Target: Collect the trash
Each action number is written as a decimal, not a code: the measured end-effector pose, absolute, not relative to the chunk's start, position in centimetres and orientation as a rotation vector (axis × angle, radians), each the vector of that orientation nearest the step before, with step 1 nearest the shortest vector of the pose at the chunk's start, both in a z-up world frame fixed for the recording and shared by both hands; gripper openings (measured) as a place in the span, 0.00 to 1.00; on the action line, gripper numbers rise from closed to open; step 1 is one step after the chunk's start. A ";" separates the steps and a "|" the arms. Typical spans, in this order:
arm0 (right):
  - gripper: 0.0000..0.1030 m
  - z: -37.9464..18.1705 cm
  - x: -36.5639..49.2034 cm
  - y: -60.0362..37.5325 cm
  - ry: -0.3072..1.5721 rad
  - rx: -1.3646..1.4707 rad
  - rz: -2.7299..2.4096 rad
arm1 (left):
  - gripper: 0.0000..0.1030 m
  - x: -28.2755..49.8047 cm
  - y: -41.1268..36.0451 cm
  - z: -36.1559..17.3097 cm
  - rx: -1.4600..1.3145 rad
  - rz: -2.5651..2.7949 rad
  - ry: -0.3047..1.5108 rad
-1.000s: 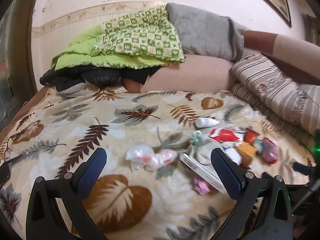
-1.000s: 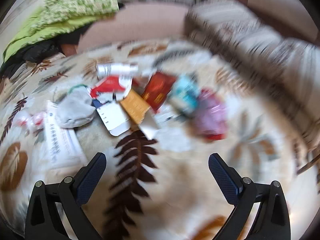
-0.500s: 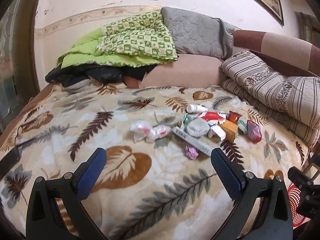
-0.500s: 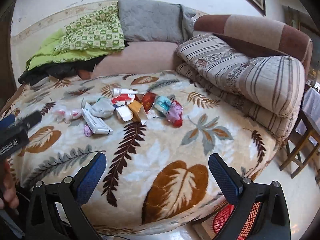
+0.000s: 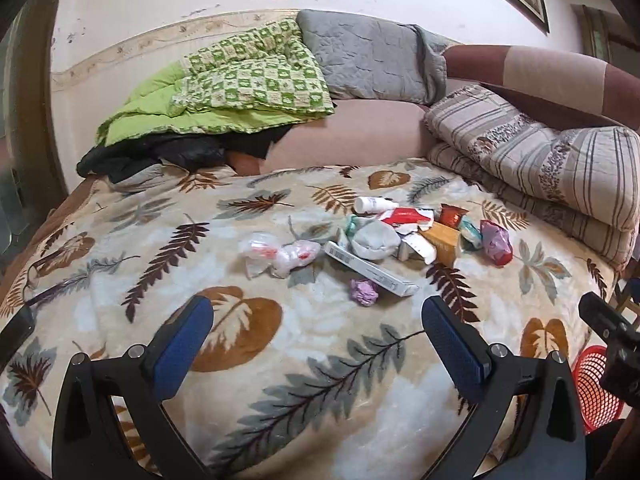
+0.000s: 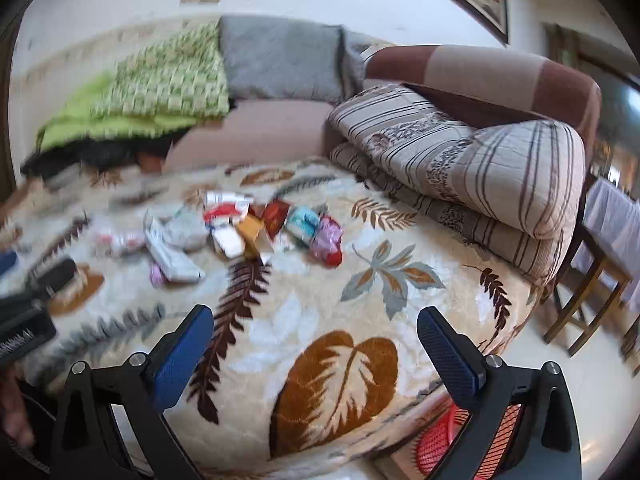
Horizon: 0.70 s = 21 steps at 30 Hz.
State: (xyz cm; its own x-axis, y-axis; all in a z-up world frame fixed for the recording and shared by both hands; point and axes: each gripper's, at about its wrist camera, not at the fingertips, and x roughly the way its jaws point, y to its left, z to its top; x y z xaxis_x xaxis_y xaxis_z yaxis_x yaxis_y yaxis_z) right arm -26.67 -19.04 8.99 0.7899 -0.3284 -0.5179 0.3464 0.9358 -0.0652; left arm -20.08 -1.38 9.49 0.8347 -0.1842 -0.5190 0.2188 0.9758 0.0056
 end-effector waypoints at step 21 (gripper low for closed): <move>1.00 8.8 -26.9 -20.4 0.585 0.070 -0.410 | 1.00 -20.0 -2.1 9.2 0.097 -0.231 0.545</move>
